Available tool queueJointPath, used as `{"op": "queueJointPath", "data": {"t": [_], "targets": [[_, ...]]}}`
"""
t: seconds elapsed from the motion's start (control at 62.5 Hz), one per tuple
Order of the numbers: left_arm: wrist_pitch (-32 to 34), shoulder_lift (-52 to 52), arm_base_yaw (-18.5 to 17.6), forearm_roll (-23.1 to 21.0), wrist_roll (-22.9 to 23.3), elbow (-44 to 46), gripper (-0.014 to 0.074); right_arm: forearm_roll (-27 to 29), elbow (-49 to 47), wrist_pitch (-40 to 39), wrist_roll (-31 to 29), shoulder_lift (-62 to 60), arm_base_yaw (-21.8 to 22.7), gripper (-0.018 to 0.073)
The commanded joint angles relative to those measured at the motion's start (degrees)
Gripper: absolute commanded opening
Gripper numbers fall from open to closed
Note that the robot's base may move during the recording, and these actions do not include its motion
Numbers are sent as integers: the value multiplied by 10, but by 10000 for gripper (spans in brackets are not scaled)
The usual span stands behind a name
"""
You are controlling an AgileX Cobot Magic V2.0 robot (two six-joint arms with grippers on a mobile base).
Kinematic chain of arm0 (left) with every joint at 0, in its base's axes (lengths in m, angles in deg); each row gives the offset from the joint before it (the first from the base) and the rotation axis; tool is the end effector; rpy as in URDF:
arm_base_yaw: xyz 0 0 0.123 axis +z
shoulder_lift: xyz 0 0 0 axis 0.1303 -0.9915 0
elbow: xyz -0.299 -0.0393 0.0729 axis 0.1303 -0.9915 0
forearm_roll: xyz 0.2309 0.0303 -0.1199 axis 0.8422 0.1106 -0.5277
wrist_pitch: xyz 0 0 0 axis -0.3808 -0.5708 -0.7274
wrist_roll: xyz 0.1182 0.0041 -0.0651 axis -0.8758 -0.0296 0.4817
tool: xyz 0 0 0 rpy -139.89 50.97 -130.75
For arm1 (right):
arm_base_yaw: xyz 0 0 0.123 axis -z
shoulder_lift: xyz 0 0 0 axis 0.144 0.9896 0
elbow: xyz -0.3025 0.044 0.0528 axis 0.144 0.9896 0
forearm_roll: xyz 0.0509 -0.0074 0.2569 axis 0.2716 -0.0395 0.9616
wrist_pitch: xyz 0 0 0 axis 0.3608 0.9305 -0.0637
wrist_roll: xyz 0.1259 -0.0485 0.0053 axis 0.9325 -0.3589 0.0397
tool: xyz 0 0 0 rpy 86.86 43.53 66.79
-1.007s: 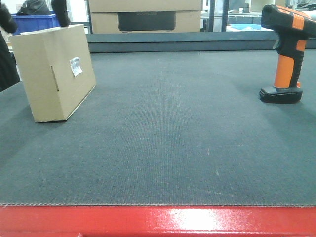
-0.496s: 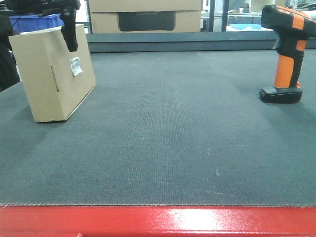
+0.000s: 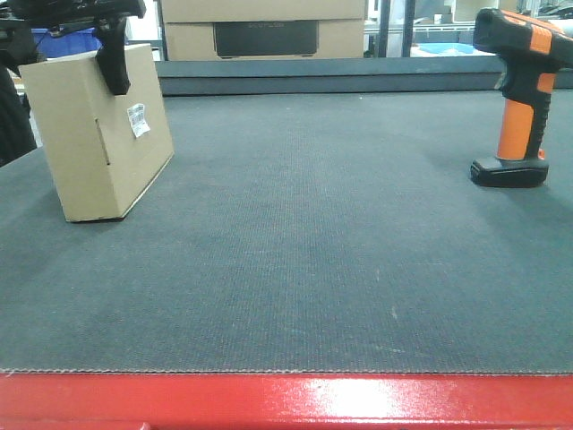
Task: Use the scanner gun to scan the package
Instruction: 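Lift the box with the left gripper and tilt its label upward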
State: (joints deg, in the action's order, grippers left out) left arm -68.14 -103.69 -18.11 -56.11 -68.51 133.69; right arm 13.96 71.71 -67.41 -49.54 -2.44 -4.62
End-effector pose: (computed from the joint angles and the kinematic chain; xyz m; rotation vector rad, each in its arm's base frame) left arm 0.4554 -0.0795 0.2898 -0.0896 2.6915 -0.0735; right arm 0.0857 -0.0054 0.2055 0.0644 1.5695 -0.0346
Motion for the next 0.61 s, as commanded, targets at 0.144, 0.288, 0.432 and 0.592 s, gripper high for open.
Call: {"op": "queueJointPath", "data": {"t": [0.144, 0.288, 0.432, 0.592], "targets": [[2, 67, -3, -86, 5, 5, -111, -2, 0, -14, 0, -2, 1, -162], [23, 86, -26, -103, 46, 3, -111, -2, 0, -14, 0, -2, 1, -162], [58, 80, -53, -103, 58, -17, -111, -2, 0, -14, 0, -2, 1, -162], [88, 74, -67, -115, 58, -38, -111, -2, 0, -14, 0, -2, 1, -162]]}}
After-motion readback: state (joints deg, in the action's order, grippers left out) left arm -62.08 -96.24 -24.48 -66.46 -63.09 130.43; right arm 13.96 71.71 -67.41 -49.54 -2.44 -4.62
